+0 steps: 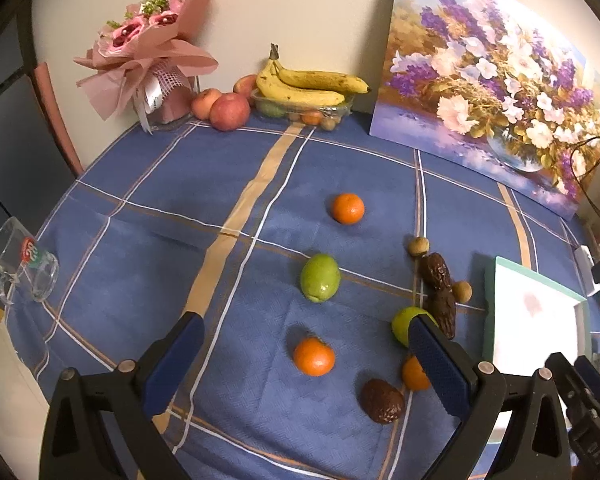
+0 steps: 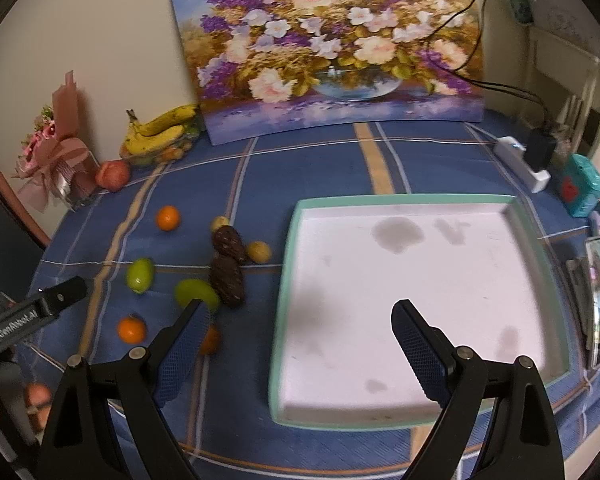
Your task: Organize fruits
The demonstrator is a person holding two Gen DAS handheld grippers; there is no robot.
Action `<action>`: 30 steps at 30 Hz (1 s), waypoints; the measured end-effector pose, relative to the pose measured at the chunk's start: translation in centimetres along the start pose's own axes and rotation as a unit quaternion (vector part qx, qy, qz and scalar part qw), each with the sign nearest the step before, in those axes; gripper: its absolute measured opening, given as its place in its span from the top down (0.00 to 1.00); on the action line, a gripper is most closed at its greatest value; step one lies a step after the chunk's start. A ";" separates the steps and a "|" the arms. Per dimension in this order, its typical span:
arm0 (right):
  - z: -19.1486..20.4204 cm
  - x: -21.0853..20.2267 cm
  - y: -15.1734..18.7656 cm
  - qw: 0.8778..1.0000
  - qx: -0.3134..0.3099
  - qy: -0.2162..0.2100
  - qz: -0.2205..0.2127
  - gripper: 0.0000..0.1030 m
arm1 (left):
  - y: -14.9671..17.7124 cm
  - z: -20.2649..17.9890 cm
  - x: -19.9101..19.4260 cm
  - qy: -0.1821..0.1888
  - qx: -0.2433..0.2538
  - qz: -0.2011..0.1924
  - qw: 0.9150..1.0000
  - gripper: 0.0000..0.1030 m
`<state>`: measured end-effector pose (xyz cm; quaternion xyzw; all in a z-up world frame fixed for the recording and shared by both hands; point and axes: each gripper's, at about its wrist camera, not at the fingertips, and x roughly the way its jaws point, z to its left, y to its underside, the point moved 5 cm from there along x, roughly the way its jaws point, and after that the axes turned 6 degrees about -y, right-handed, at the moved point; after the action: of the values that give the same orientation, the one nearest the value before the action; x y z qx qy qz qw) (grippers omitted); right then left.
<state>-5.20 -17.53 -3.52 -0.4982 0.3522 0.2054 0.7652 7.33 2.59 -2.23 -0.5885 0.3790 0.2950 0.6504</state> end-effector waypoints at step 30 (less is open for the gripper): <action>6.1 8.7 0.2 0.986 -0.034 -0.043 0.158 0.58 | 0.6 -0.1 7.5 0.028 -0.042 0.153 0.987 0.18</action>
<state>2.53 -12.18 -8.55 -0.4530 0.3857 0.3567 0.7203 10.87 2.07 -8.90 -0.5587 0.4694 0.3903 0.5614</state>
